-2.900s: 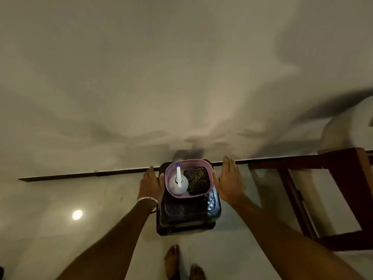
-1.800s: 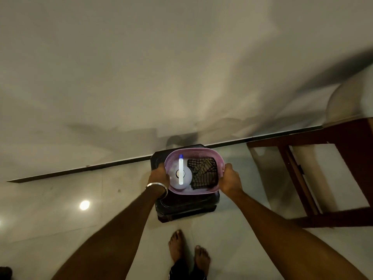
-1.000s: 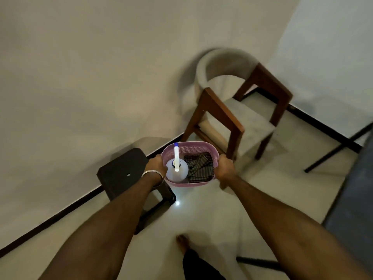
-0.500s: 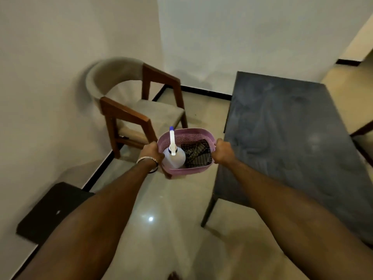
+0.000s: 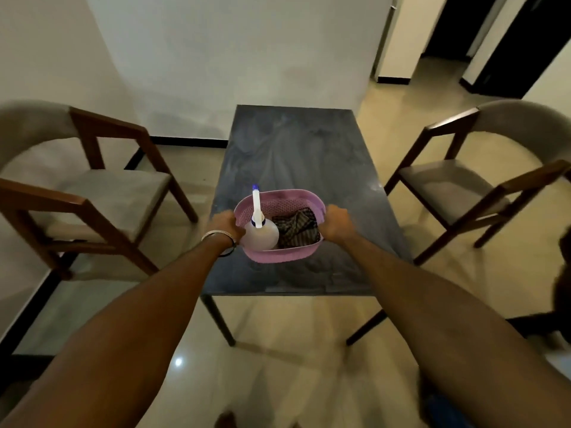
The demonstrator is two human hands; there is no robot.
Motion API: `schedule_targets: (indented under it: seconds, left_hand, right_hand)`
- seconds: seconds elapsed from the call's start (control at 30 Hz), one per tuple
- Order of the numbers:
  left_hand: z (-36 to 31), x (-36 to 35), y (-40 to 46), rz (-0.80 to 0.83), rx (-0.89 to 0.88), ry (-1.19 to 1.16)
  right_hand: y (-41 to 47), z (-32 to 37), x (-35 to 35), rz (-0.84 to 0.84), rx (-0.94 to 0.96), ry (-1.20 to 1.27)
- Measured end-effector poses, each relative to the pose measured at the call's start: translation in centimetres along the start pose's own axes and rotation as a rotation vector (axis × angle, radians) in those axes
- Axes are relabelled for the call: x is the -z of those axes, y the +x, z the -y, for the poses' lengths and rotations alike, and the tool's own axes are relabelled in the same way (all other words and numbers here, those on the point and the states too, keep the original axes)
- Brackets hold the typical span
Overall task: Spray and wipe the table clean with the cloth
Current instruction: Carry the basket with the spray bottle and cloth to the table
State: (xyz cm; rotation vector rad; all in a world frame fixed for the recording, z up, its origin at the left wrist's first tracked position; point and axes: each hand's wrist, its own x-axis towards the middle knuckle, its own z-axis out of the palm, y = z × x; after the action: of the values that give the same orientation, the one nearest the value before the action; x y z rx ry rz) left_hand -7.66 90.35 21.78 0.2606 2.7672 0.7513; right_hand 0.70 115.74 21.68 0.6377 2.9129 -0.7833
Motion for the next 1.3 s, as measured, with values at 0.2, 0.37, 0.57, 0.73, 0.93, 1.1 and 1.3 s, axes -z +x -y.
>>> schedule_targets:
  seconds: [0.2,0.37,0.57,0.73,0.93,1.1,1.3]
  left_hand:
    - [-6.3,-4.1,1.0,0.039,-0.048,0.046]
    - [-9.3,-5.5,2.7,0.061,-0.069,0.091]
    - [-11.1,-6.0,5.0,0.068,-0.089,0.087]
    - [-11.8,-6.1,6.6,0.076,-0.106,0.076]
    - [-12.0,-5.8,9.3,0.085,-0.125,0.091]
    - [-12.1,-6.1,11.3,0.097,-0.127,0.081]
    - [-13.0,-6.8,13.5,0.114,-0.121,0.116]
  right_hand:
    - [-0.5,-6.4,2.8,-0.058,-0.081,0.043]
    - [0.1,-9.3,4.0,-0.084,-0.153,0.107]
    - [1.7,-10.6,5.0,-0.108,-0.148,0.074]
    - [3.5,-10.9,5.5,-0.078,-0.155,0.064]
    - [5.6,-10.4,5.8,-0.093,-0.173,0.055]
    - [7.6,-10.7,5.6,-0.069,-0.169,0.084]
    - [9.9,-11.7,6.1,-0.063,-0.16,0.072]
